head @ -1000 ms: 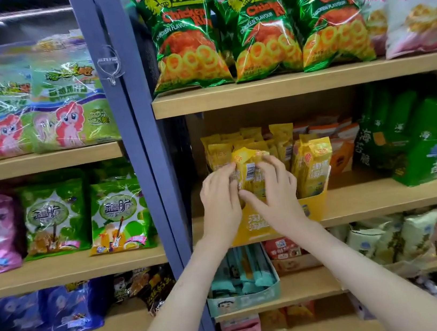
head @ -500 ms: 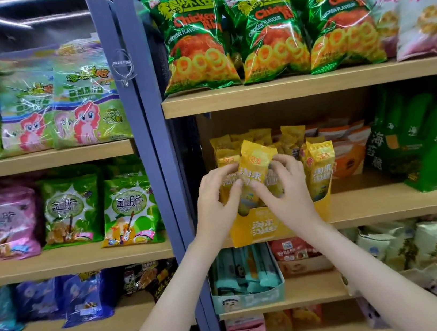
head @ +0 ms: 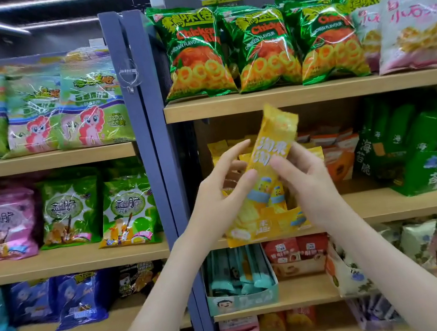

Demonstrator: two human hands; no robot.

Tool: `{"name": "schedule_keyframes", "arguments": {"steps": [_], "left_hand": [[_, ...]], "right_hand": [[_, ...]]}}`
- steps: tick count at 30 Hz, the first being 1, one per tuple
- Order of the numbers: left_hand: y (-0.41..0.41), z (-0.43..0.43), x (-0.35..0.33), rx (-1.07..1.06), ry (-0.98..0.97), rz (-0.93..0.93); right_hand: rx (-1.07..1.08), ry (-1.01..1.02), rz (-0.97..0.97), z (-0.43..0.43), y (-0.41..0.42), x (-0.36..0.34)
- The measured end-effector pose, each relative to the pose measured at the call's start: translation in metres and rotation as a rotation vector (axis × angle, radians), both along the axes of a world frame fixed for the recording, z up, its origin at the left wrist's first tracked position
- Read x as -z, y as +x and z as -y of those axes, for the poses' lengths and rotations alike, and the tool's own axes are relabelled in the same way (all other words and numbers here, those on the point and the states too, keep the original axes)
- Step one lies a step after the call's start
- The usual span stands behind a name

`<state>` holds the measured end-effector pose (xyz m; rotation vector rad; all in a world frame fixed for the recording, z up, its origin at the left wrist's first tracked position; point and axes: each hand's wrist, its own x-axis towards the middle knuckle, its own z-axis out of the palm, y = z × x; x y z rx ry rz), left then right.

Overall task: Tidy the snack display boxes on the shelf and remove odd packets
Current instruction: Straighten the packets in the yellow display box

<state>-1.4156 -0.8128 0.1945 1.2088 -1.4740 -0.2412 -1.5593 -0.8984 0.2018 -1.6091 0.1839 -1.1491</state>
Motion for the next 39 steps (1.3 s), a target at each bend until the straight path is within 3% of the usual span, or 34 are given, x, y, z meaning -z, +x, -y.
{"name": "schedule_keyframes", "arguments": {"steps": [6, 11, 17, 26, 32, 36, 39], "left_hand": [[-0.008, -0.037, 0.038, 0.051, 0.278, -0.148], [-0.033, -0.067, 0.093, -0.052, 0.455, -0.194], [-0.070, -0.099, 0.143, -0.105, 0.618, -0.227], [-0.086, -0.113, 0.164, -0.104, 0.731, -0.144], [-0.094, -0.103, 0.167, -0.172, 0.746, -0.155], [-0.095, -0.091, 0.170, -0.173, 0.779, -0.192], [-0.090, -0.087, 0.172, -0.035, 0.836, -0.312]], "right_hand": [[-0.128, 0.050, -0.342, -0.021, -0.011, 0.039], [-0.086, 0.181, -0.350, -0.022, -0.031, 0.072], [-0.039, 0.141, -0.583, -0.030, -0.049, 0.114], [0.143, 0.283, -0.631, -0.043, -0.059, 0.149], [0.150, 0.341, -0.595, -0.046, -0.060, 0.156], [0.007, 0.265, -0.647, -0.039, -0.072, 0.155], [-0.176, 0.266, -0.706, -0.033, -0.086, 0.154]]}}
